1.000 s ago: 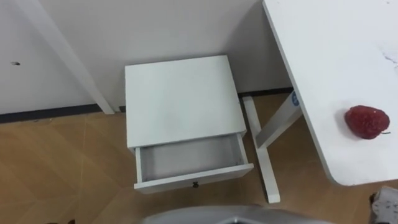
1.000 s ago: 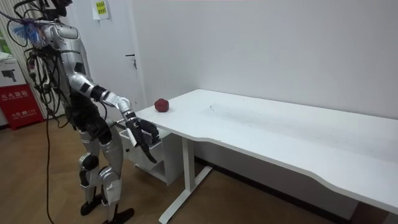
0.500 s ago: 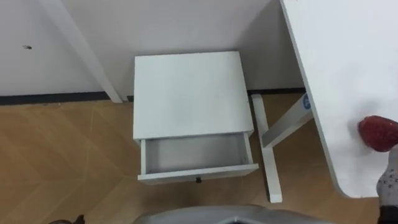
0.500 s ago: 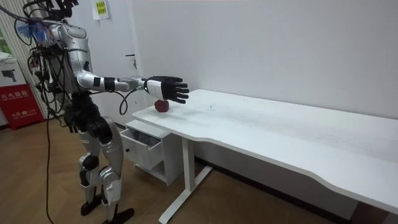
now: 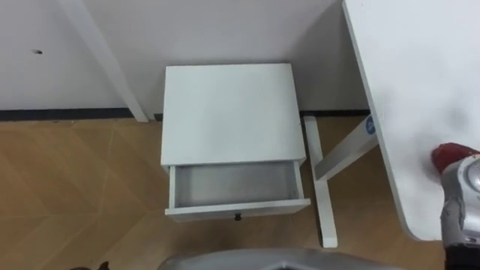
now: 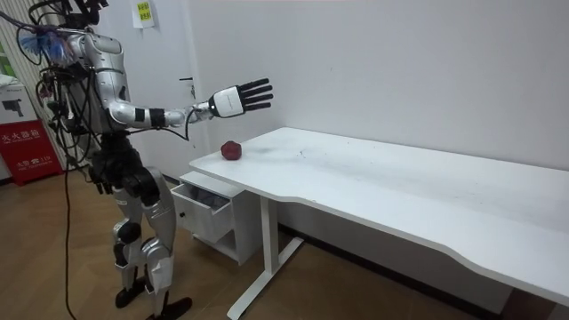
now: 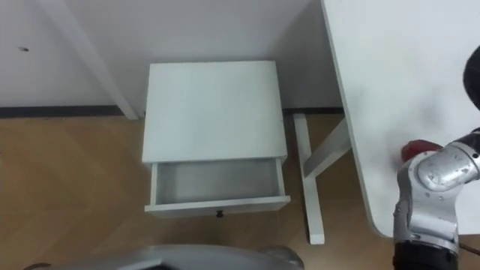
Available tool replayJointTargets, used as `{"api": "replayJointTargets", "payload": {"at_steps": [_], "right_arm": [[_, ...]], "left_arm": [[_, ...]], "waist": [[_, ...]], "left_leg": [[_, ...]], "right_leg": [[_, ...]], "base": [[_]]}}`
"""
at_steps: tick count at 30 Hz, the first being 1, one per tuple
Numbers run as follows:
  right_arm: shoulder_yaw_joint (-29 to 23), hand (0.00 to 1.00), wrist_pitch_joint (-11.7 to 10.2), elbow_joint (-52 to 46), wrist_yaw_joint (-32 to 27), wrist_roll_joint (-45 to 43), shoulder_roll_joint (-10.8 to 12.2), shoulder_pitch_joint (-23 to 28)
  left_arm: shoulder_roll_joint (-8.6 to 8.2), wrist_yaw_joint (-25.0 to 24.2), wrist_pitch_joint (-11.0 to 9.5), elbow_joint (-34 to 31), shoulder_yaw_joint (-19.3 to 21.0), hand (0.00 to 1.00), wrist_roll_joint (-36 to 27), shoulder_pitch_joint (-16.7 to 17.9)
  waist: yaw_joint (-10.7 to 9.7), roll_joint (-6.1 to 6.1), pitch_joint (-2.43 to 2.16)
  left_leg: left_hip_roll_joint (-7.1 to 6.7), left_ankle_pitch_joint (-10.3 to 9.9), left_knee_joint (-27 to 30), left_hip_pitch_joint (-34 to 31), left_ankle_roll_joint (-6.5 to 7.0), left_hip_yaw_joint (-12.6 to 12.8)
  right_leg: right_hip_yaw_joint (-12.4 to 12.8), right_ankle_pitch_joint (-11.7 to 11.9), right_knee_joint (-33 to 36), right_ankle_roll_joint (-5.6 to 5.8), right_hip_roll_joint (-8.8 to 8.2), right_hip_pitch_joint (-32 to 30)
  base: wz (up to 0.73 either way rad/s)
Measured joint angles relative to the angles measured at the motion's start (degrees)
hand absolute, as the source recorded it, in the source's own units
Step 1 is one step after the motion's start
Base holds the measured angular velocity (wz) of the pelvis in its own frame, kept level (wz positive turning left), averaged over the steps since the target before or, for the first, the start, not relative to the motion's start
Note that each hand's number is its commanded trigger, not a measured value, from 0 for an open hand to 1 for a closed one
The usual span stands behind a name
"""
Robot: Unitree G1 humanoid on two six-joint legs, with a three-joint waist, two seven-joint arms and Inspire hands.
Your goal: Put apple and close drawer
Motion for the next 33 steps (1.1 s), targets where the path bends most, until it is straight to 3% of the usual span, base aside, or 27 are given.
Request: {"api": "replayJointTargets", "payload": {"at_steps": [6,13,24,33], "right_arm": [[3.1,0.00,0.5,1.5,5.8,-2.6,0.0,3.1],[3.6,0.00,1.8,5.4,10.1,-2.6,0.1,6.2],[3.5,0.00,1.7,5.6,10.0,-3.8,0.4,12.2],[3.6,0.00,1.0,4.1,10.6,-4.6,1.3,13.7]], "left_arm": [[0.07,0.3,-0.1,0.0,0.0,0.00,-0.2,-0.2],[0.06,0.4,-0.3,0.1,0.0,0.00,-0.2,-0.1],[0.20,0.4,-0.7,0.1,0.1,0.00,-0.2,-0.1],[0.23,0.0,-1.3,0.1,0.0,0.00,-0.2,0.0]], "waist": [[-0.3,0.88,-0.45],[-0.2,0.39,-0.28],[-0.8,0.97,-0.37],[-1.7,1.37,-0.35]], "left_leg": [[0.03,0.0,0.0,0.1,0.00,0.0],[-0.03,0.0,-0.6,1.6,-0.01,0.0],[0.13,0.0,-0.7,1.7,-0.04,0.7],[0.16,0.0,-1.1,1.7,-0.04,2.1]], "right_leg": [[-0.1,0.0,-0.2,-0.02,-0.01,0.1],[-0.2,0.0,-1.0,-0.01,0.03,1.8],[0.8,0.1,-0.9,-0.02,0.25,1.8],[1.8,0.2,-0.9,0.05,0.36,1.0]], "base": [[0.00],[0.00],[-0.02],[-0.06]]}}
